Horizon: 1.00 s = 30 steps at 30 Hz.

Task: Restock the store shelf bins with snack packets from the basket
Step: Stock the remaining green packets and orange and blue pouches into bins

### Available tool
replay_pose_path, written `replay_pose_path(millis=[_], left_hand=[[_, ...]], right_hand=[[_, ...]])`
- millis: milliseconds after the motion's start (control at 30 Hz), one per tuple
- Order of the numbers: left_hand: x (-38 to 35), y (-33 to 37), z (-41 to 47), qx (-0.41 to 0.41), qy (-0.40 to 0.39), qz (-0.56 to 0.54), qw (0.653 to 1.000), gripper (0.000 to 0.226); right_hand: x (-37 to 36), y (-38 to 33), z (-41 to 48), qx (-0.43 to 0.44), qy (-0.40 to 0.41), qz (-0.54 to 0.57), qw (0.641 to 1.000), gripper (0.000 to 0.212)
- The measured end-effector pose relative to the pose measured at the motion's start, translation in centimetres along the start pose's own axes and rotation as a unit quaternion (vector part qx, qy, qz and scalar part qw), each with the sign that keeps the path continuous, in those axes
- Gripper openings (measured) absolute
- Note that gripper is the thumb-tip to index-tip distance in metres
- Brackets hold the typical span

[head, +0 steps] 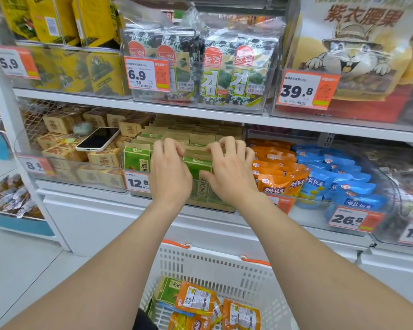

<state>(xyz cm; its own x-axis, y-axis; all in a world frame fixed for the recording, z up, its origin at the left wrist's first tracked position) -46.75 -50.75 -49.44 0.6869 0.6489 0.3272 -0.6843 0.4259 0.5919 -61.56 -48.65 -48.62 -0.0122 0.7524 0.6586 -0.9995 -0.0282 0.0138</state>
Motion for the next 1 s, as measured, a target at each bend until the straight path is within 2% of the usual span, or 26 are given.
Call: replay_pose_path(millis=[67,100,167,233,333,400,467,533,600,700,733,867,1000], left_hand=[[0.2,-0.3,0.0,0.010,-0.067,0.009,0.998,0.024],[0.1,-0.4,-0.2,0.014,-0.118,0.024,0.993,0.021],[-0.3,-0.6,-1.2,-0.001,-0.237,0.072,0.969,0.015],[-0.7,-1.0,-2.6,-0.030,-0.359,0.110,0.926,0.010],[-1.0,-1.6,-5.3,-0.095,-0.535,0.135,0.829,0.037],[-0.4,-2.0,-7.2,-0.081,-0.651,0.150,0.739,0.044],[0.2,-2.9,-8.4,-0.049,-0.724,0.197,0.659,0.046],[0.2,-3.7,-8.8,-0.053,-0.744,0.242,0.621,0.047],[-0.5,-4.0,-8.9,-0.085,-0.734,0.253,0.624,0.046],[-1.7,-3.9,-8.9,-0.139,-0.707,0.225,0.656,0.040],[-2.2,-4.3,-9.0,-0.149,-0.703,0.219,0.660,0.038],[-4.8,-7.6,-9.7,-0.209,-0.695,0.251,0.640,0.018],[-6.7,-10.3,-10.5,-0.231,-0.694,0.298,0.614,0.028]], right_hand=[[1.4,0.1,-0.6,0.003,0.056,0.007,0.998,0.024],[2.1,0.1,-0.9,0.005,0.047,0.022,0.999,0.016],[2.3,0.0,-1.9,0.006,-0.058,0.066,0.996,0.012],[1.6,-0.2,-3.8,0.008,-0.214,0.086,0.973,0.015],[0.9,-1.1,-7.8,0.027,-0.406,0.092,0.909,0.018],[0.2,-1.9,-10.4,0.045,-0.497,0.057,0.865,0.020],[-1.5,-2.6,-13.0,0.050,-0.546,0.023,0.836,0.025],[-3.3,-3.5,-15.1,0.051,-0.567,0.010,0.822,0.024],[-5.1,-4.2,-16.7,0.065,-0.576,-0.009,0.815,0.014],[-8.1,-5.7,-18.3,0.076,-0.579,-0.013,0.812,0.034],[-9.3,-6.4,-18.6,0.084,-0.570,-0.007,0.818,0.036],[-14.6,-9.4,-21.0,0.113,-0.552,0.029,0.825,0.032],[-19.6,-11.9,-24.4,0.154,-0.545,0.051,0.823,0.040]])
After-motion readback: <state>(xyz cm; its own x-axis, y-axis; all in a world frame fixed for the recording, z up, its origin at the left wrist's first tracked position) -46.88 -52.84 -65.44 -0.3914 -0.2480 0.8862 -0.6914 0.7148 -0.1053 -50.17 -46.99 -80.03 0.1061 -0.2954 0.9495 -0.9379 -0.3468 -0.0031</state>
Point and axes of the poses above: each hand's wrist, its own z-axis towards the middle knuckle, its own x-axis out of the back of the hand, y = z × x, the point moved 4 cm from there along z, towards the middle knuckle, and after that the axes turned 13 degrees about y, right-handed, at the moved point
